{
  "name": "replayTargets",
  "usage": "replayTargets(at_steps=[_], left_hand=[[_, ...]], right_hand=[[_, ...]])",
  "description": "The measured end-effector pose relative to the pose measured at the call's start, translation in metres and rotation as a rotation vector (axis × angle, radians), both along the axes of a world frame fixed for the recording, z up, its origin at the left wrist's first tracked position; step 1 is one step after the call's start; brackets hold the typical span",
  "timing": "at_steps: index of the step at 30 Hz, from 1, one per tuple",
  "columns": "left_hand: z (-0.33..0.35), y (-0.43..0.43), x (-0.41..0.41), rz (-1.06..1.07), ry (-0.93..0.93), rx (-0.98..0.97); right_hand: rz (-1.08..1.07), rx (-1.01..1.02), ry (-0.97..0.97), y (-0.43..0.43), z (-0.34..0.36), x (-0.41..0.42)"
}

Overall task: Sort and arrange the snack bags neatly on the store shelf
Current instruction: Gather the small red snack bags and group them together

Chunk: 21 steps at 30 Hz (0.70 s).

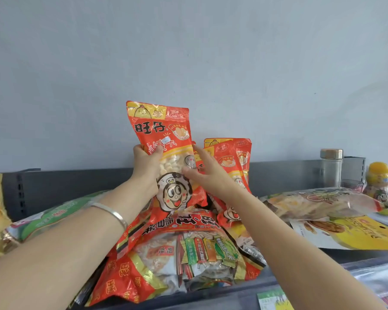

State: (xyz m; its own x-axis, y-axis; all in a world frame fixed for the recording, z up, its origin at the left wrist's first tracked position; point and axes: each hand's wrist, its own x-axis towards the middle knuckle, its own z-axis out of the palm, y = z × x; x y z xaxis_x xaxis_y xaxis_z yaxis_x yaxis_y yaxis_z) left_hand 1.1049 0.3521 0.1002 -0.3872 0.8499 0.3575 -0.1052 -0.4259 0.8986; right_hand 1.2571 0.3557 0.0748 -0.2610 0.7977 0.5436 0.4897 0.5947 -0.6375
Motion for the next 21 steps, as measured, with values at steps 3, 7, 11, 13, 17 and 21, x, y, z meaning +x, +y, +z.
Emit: replayTargets(at_steps=[3,7,11,13,17,21], left_hand=[[0.004,-0.007,0.013,-0.038,-0.058,0.054],[0.004,-0.007,0.033,-0.118,-0.084,0.023],[0.005,-0.004,0.059,-0.188,0.085,-0.088],[0.003,-0.001,0.076,-0.225,0.153,-0.146],[-0.009,-0.001,0.103,-0.367,0.353,-0.295],[-0.022,-0.005,0.11,-0.449,0.573,-0.381]], right_hand=[[0.042,-0.024,-0.011,-0.006,0.003,-0.006],[-0.098,-0.01,0.006,-0.004,0.003,0.006],[-0.292,0.042,-0.004,-0.007,-0.001,0.029],[-0.444,0.08,-0.079,-0.008,-0.002,0.045],[-0.587,-0.117,-0.279,0.006,-0.022,0.079],[-0.537,-0.235,-0.394,0.018,-0.048,0.095]])
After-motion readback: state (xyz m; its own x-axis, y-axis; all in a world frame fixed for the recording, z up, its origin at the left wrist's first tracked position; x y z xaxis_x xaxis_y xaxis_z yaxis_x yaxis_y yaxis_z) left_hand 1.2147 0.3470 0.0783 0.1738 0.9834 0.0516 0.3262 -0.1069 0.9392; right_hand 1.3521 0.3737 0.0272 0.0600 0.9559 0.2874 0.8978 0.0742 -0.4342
